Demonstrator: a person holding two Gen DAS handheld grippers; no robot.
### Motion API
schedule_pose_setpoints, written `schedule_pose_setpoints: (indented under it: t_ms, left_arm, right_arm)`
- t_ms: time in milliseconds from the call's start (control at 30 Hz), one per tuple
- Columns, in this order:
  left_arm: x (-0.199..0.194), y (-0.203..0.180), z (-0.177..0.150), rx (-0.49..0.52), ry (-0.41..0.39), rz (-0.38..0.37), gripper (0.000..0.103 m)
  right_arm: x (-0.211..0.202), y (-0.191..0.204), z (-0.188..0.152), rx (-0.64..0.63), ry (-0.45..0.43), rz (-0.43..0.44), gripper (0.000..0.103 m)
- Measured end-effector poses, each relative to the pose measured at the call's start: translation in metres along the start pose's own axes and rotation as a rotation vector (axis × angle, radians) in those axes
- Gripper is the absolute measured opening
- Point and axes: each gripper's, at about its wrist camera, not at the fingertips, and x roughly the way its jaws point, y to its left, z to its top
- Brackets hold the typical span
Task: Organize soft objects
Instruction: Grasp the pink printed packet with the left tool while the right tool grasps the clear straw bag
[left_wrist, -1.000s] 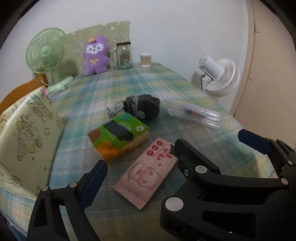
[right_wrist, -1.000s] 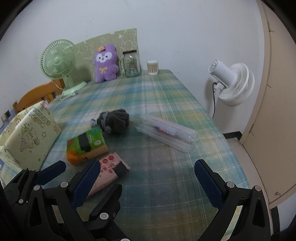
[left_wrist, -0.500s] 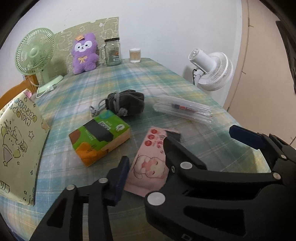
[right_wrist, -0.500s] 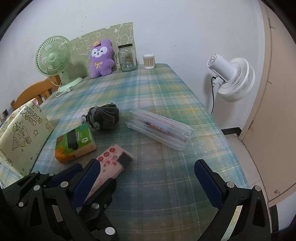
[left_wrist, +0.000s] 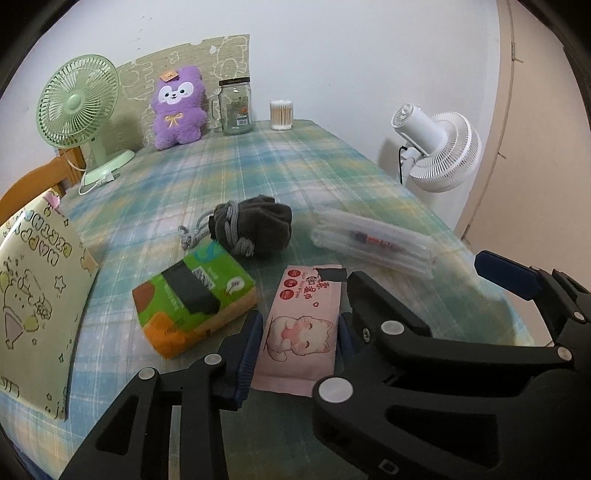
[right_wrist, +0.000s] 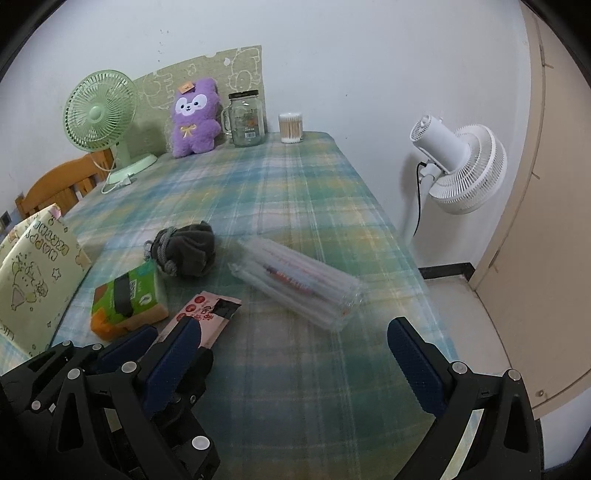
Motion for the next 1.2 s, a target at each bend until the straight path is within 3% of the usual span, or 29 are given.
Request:
schedule_pose_setpoints:
  t_ms: [467,600,700,867,1000,1067,1200]
  left_arm:
    - [0.026,0.004,0.022,-0.084,0.048,0.062,0.044]
    - [0.030,0.004,0.024,-0.094,0.051,0.058,0.054]
    - [0.033,0.003,0.027,-0.092,0.055,0.073,0.057]
    - [0.038,0.001,0.030,-0.081,0.055,0.093,0.062]
    - [0.038,0.000,0.030,-0.072,0.057,0.097,0.062]
    - [0.038,0.000,0.030,-0.068,0.060,0.093,0.061]
    - [0.035,0.000,0.030,-0.051,0.066,0.078,0.051]
  right_arm:
    - [0.029,0.003,0.037,-0.171,-0.010,-0.023,0.100]
    - [0.039,0.004,0.043,-0.193,0.008,0.043,0.094]
    - [0.049,0.002,0.045,-0.175,0.037,0.079,0.088]
    - [0.066,-0.001,0.043,-0.140,0.126,0.107,0.064]
    - [0.066,-0.005,0.040,-0.103,0.136,0.115,0.053]
    - [0.064,-0.004,0.040,-0.099,0.126,0.108,0.045]
    - [0.059,-0.005,0.037,-0.070,0.122,0.112,0.038]
